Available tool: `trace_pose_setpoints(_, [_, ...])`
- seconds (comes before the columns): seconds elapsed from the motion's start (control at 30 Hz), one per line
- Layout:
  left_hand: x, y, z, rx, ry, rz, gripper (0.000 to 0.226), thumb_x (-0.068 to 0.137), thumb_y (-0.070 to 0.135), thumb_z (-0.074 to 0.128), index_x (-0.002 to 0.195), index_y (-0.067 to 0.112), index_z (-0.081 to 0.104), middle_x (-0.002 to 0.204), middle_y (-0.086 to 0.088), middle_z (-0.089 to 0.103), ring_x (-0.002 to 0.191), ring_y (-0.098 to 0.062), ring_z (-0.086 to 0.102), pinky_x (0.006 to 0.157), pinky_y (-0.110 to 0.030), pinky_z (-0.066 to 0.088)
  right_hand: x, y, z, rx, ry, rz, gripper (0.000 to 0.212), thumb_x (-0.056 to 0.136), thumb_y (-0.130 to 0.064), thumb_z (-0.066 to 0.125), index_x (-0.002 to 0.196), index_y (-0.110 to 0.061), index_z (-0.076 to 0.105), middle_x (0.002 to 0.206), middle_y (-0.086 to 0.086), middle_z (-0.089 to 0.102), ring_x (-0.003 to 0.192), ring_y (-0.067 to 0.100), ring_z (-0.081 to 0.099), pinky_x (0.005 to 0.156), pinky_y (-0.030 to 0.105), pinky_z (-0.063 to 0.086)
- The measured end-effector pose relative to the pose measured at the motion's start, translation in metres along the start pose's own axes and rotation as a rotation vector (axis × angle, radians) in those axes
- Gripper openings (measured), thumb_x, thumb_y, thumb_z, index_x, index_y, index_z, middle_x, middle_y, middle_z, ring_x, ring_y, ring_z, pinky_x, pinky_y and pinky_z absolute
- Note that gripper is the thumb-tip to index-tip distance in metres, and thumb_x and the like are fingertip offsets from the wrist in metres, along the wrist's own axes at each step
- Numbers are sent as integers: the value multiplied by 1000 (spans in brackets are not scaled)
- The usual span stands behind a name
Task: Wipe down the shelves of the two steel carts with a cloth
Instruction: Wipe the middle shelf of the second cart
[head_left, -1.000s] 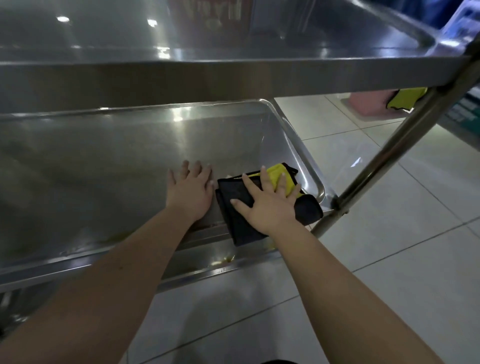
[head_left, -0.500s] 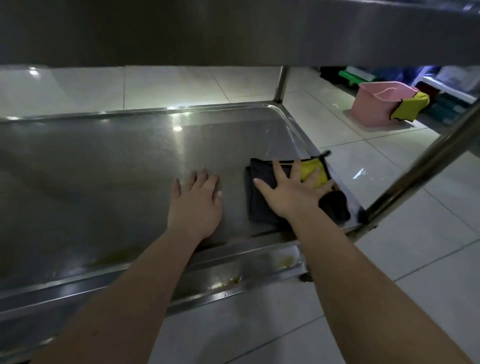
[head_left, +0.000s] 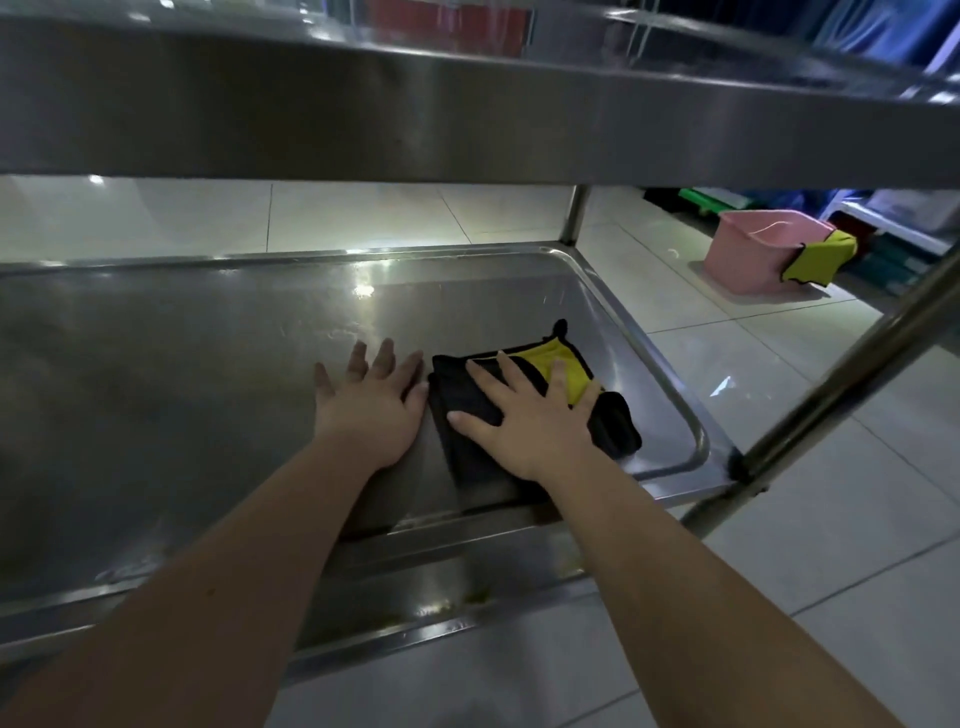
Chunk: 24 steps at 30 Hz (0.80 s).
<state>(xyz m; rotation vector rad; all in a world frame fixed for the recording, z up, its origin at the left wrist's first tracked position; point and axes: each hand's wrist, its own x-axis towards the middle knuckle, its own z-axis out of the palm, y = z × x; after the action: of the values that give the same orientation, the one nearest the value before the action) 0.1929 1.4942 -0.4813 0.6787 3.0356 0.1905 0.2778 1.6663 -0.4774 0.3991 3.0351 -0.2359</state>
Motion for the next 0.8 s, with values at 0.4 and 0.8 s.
trace_pose_setpoints(0.4, [-2, -2, 8, -16, 67, -9, 53, 98, 49, 17, 150, 41, 11, 162, 7, 5, 148, -25, 3, 112, -63, 3, 24, 14, -6, 39, 4, 266, 83, 74, -91, 8, 147, -55, -8, 161, -16, -10, 142, 51, -10, 101, 76, -10])
trace_pose_setpoints(0.8, [1, -1, 9, -78, 105, -26, 48, 99, 38, 23, 148, 38, 22, 160, 10, 14, 148, -20, 8, 114, -59, 3, 42, 86, -17, -22, 10, 327, 78, 72, -92, 6, 143, -62, -4, 161, -21, -5, 146, 42, -4, 108, 70, -13])
